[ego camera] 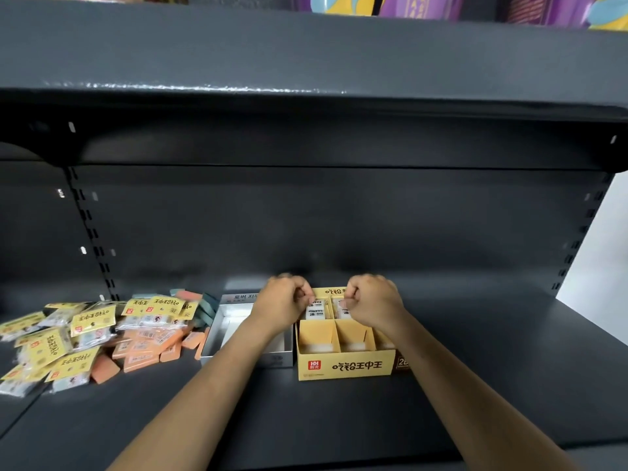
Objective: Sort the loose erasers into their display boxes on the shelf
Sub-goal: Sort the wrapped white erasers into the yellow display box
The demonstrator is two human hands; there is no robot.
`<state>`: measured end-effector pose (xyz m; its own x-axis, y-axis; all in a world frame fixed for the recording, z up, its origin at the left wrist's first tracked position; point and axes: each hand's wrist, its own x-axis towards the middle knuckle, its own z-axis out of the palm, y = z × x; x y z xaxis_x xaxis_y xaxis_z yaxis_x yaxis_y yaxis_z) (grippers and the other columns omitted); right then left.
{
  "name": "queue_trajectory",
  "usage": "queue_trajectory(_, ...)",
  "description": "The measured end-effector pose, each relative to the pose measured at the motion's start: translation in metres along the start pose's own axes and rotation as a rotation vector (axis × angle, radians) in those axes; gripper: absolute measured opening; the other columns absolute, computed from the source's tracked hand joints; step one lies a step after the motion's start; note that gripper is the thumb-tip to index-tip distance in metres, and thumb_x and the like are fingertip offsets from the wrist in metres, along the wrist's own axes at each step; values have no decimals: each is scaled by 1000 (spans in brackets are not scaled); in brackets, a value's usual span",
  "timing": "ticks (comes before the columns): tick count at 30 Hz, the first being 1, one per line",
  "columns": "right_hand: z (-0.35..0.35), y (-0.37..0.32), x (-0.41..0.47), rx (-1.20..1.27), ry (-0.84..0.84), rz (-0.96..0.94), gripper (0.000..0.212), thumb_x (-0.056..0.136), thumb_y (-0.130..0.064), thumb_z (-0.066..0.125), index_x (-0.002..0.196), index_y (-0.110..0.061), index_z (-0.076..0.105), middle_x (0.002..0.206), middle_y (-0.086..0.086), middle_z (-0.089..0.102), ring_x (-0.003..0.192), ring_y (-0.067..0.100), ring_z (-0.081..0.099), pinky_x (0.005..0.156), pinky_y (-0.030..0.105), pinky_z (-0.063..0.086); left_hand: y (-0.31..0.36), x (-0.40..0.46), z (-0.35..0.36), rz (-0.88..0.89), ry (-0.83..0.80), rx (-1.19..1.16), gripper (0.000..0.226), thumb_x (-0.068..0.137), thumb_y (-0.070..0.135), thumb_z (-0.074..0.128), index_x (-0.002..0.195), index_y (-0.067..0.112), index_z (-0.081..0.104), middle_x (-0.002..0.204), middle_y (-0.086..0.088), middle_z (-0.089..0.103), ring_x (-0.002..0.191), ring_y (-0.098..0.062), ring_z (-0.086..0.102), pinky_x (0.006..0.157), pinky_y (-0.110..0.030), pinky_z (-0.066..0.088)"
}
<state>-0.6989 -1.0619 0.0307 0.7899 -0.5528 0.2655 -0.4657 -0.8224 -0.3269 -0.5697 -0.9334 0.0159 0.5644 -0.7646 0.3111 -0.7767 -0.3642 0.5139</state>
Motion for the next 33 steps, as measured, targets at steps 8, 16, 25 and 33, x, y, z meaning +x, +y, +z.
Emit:
queue_trajectory(8,-1,-24,0,-331,32,-66,25,90,-36,53,107,-19,60,106,2,61,105,23,53,94,36,38,-23,-13,-20,-2,9,-52,23,83,11,56,76,32,63,89,6,66,86,-12,58,77,-24,45)
queue_trajectory(16,9,-86,2,-59,165,-219,12,90,-24,53,91,-23,65,94,-1,61,96,22,54,89,31,35,-61,-47,-66,-30,105,-87,31,82,7,54,73,36,59,91,5,65,86,-12,60,81,-24,46)
queue_trajectory(25,44,-162,3,95,2,-335,15,86,-14,53,85,-18,68,92,3,59,93,27,58,81,32,44,-134,-99,-146,-220,245,-42,22,81,5,61,84,26,61,83,3,64,72,-11,60,66,-9,43)
queue_trajectory(33,78,-220,5,131,-136,-394,30,89,-26,57,116,-14,63,112,2,56,108,22,53,90,37,47,-190,-140,-182,-321,10,391,68,68,35,78,128,20,49,128,-1,54,122,-19,46,98,-30,25)
